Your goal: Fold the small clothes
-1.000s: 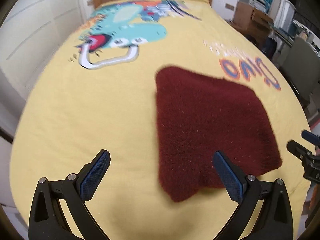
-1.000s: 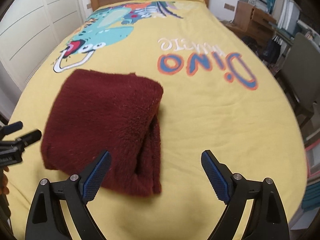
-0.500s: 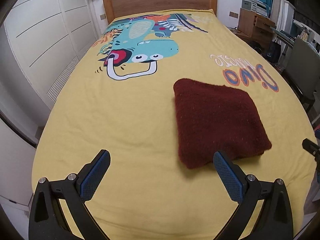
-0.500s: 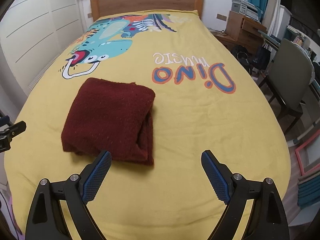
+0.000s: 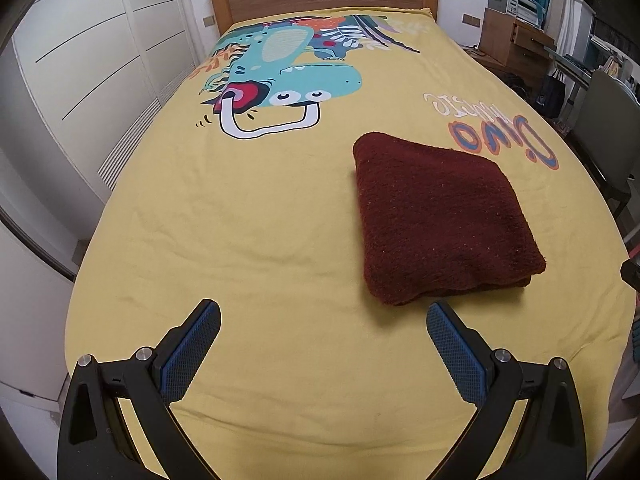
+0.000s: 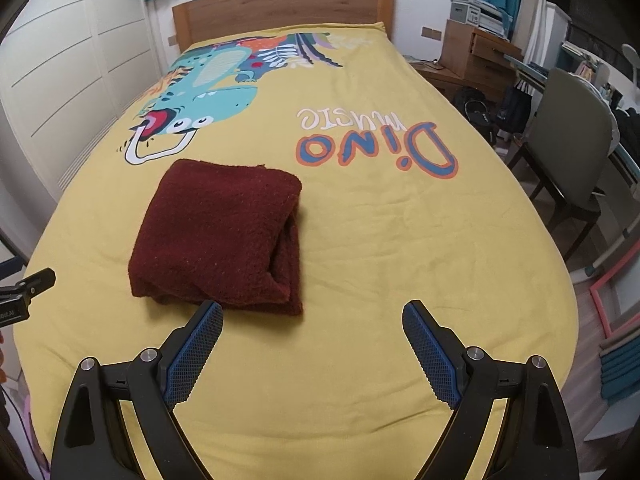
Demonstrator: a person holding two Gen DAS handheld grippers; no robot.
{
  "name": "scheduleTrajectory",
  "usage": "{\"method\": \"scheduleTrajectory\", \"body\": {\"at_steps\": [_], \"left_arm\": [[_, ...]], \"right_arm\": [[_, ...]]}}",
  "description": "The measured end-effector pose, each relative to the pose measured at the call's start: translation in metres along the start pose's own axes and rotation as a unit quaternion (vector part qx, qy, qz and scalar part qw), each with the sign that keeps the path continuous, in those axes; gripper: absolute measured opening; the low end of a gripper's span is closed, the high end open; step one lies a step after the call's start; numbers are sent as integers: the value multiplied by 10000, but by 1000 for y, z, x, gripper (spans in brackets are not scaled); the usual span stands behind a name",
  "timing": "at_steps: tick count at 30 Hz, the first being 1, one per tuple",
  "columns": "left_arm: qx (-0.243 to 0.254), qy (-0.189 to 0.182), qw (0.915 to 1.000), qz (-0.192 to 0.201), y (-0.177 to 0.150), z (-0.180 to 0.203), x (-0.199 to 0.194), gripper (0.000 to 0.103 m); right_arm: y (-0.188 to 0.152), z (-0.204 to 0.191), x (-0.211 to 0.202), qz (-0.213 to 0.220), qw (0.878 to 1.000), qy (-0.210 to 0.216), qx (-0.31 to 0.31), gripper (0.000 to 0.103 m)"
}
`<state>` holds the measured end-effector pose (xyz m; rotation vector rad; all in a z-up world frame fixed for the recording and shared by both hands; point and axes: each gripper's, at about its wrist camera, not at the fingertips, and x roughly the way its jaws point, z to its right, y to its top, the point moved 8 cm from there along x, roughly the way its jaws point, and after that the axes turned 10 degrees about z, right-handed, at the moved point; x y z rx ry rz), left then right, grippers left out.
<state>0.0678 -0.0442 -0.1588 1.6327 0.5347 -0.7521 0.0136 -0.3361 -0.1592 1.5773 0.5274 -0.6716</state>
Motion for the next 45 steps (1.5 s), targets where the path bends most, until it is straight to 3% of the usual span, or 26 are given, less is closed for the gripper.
{"method": "scheduleTrajectory", "body": {"at_steps": [45], "left_arm": [[82,-263,9995,-151,-5,9,1,102]], "right_arm": [[4,6,-2,-105,9997,-153,-179,92]]}}
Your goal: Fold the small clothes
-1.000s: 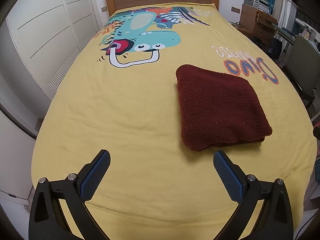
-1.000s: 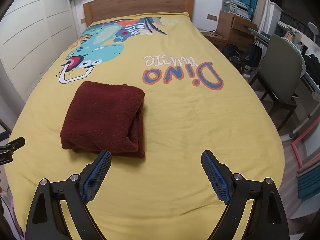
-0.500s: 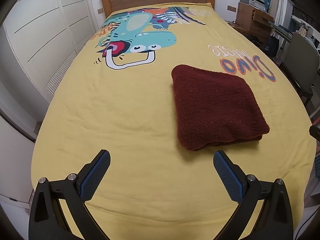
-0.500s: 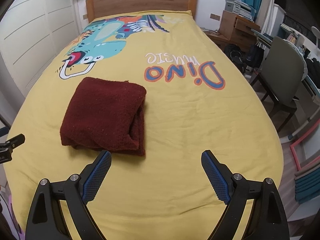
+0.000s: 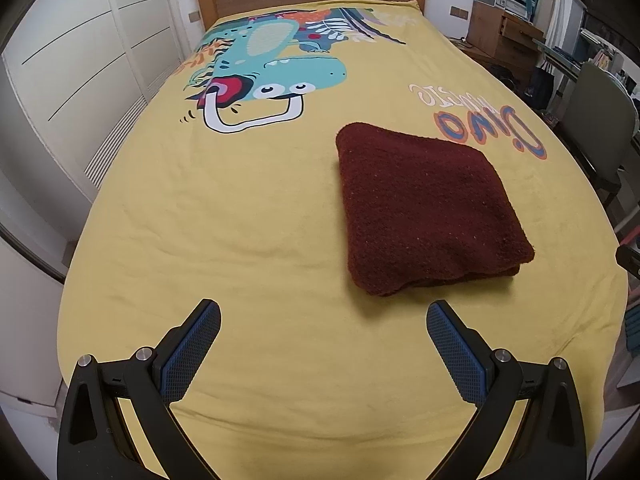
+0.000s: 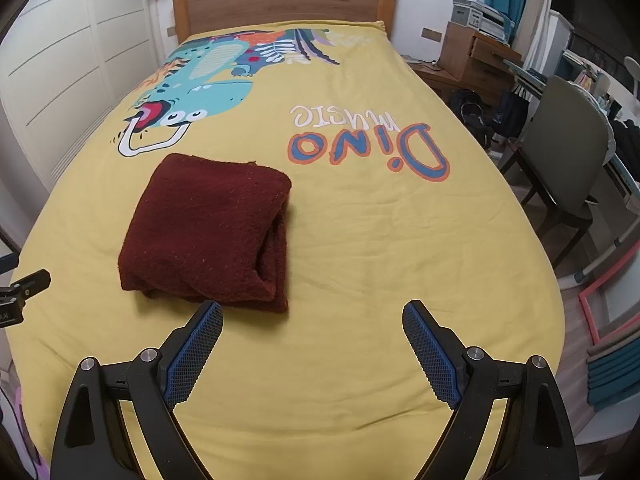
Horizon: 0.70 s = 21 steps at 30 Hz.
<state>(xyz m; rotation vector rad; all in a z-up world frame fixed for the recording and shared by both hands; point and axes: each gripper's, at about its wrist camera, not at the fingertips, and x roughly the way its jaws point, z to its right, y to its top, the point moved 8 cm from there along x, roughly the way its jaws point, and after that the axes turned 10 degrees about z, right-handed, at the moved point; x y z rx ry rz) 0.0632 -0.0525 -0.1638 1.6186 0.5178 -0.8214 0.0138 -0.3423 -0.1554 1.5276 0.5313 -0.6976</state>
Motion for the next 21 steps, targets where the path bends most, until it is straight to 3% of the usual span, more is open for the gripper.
{"method": "scheduleTrajectory", "body": {"at_steps": [21], "left_arm": [[20,-47,10000,-13,-1,7,-1,102]], "right_arm": [[-5,1,5,-83,9999,66,0,92]]}}
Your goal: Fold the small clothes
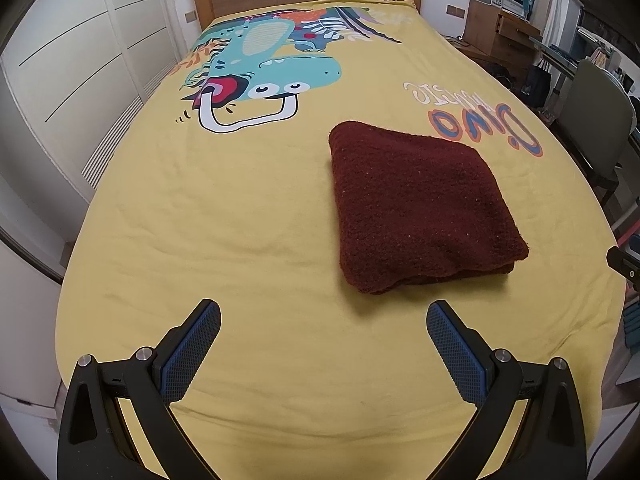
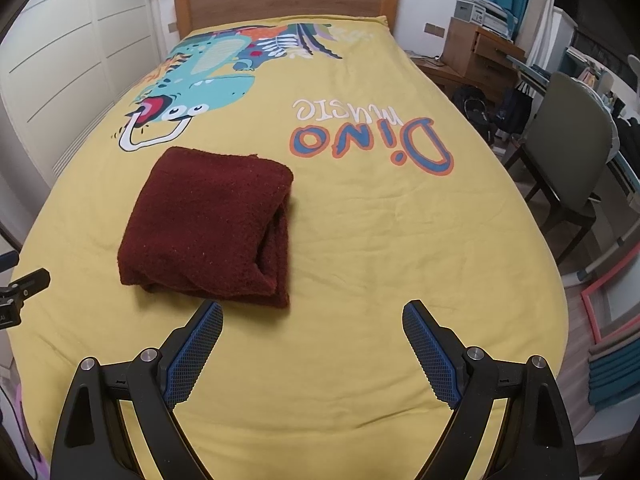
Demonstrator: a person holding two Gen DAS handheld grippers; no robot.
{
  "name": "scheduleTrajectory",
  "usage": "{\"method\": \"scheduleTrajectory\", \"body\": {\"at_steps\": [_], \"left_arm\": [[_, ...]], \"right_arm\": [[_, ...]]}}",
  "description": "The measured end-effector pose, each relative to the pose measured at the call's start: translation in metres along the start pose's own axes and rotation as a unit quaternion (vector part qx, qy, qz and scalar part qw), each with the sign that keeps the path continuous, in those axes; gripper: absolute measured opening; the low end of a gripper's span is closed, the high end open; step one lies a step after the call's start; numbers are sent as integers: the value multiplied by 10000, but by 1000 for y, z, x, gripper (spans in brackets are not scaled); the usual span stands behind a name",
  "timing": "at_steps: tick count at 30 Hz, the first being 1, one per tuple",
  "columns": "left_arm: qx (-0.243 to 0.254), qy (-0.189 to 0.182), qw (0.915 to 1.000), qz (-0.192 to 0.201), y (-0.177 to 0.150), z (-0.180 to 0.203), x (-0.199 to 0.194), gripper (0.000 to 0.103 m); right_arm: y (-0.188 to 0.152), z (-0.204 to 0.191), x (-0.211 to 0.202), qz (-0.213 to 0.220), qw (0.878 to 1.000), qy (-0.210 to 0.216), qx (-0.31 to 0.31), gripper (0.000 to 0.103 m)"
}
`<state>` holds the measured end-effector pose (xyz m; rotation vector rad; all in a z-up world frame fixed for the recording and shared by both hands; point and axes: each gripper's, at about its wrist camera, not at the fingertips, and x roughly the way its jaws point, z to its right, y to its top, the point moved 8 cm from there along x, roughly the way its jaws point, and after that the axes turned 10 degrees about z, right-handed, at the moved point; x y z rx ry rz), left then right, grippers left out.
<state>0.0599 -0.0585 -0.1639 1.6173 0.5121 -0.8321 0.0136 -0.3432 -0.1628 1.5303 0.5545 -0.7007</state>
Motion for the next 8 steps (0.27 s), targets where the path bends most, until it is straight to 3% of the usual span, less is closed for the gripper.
{"method": "scheduleTrajectory", "body": {"at_steps": [8], "left_arm": [[7,11,10000,-11,0,-1,1,102]], "right_arm": [[-3,0,2,-37,10000,7,12,92]]}}
